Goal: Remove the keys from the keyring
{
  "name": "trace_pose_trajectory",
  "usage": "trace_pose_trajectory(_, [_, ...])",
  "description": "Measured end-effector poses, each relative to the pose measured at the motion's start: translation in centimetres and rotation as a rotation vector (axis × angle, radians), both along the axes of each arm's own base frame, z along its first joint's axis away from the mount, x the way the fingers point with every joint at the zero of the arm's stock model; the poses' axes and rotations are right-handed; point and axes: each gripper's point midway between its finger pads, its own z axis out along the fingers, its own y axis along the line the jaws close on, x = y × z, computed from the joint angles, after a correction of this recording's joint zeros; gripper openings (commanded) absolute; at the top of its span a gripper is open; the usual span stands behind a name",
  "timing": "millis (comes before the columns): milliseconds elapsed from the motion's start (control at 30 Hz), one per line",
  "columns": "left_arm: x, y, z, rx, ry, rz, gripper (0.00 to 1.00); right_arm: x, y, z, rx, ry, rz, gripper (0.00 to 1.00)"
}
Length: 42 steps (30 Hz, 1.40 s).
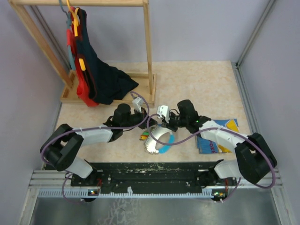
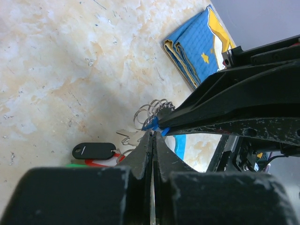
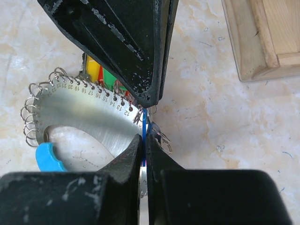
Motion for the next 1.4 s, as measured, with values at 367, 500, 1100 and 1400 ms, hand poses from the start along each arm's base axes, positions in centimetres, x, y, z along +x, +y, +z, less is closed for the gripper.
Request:
trace_pose_trajectory(367, [-0.8, -0.6, 0.2, -0.032, 0.026, -0.045, 0.00, -0.4, 0.5, -0.8, -0.005, 0.026, 0.020, 0.20])
trace_pose_trajectory(500, [-0.9, -0.8, 0.3, -0.044, 0.030, -0.053, 0.00, -0.7, 0.7, -0.8, -0.006, 0.026, 0.032, 0.22])
trace_pose_trajectory(1100, [-0.8, -0.9, 0.1, -0.052, 0.040, -0.051, 0.00, -1.9, 1.2, -0.9, 0.009, 0.068, 0.073, 0.00])
trace_pose_trajectory(1400, [-0.8, -0.8, -0.2, -0.046, 0.044, -0.046, 0.00, -1.6, 1.3, -0.4, 0.017, 0.082, 0.045, 0.00])
